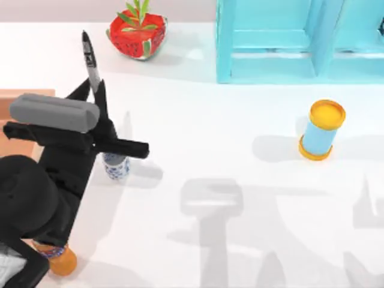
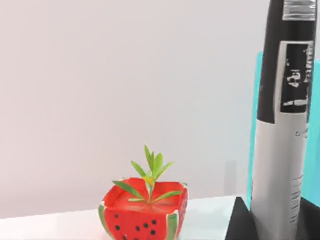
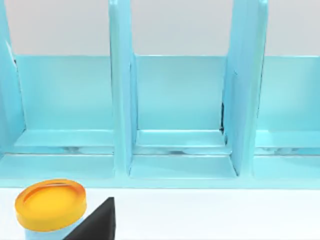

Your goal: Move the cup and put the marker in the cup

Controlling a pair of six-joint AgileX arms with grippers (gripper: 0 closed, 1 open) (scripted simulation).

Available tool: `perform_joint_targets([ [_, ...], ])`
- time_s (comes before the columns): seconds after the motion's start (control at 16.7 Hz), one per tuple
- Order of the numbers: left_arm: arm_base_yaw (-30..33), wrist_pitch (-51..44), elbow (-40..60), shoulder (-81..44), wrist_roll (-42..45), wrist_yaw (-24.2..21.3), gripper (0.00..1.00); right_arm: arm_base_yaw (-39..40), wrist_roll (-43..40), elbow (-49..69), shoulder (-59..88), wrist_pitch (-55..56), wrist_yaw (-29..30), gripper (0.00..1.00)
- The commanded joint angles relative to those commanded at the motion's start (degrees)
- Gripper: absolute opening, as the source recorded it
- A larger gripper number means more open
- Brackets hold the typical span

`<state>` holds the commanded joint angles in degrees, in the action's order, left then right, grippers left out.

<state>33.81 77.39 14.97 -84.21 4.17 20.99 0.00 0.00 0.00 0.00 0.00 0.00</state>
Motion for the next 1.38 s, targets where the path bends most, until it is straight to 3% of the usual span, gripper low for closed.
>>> perform_joint_targets([
  [0.36,-1.26,1.61,1.15,-1.82,-0.18,-1.0,0.0,0.0,0.0,0.0,0.0,0.0,0.0,1.0],
  [1.14,-1.26,1.61,1.15,-1.82,-0.18,-1.0,0.98,0.0,0.0,0.0,0.0,0.0,0.0,1.0],
  [1.38,-1.26,1.61,1.15,-1.82,-0.18,-1.0,1.0,0.0,0.0,0.0,0.0,0.0,0.0,1.0],
])
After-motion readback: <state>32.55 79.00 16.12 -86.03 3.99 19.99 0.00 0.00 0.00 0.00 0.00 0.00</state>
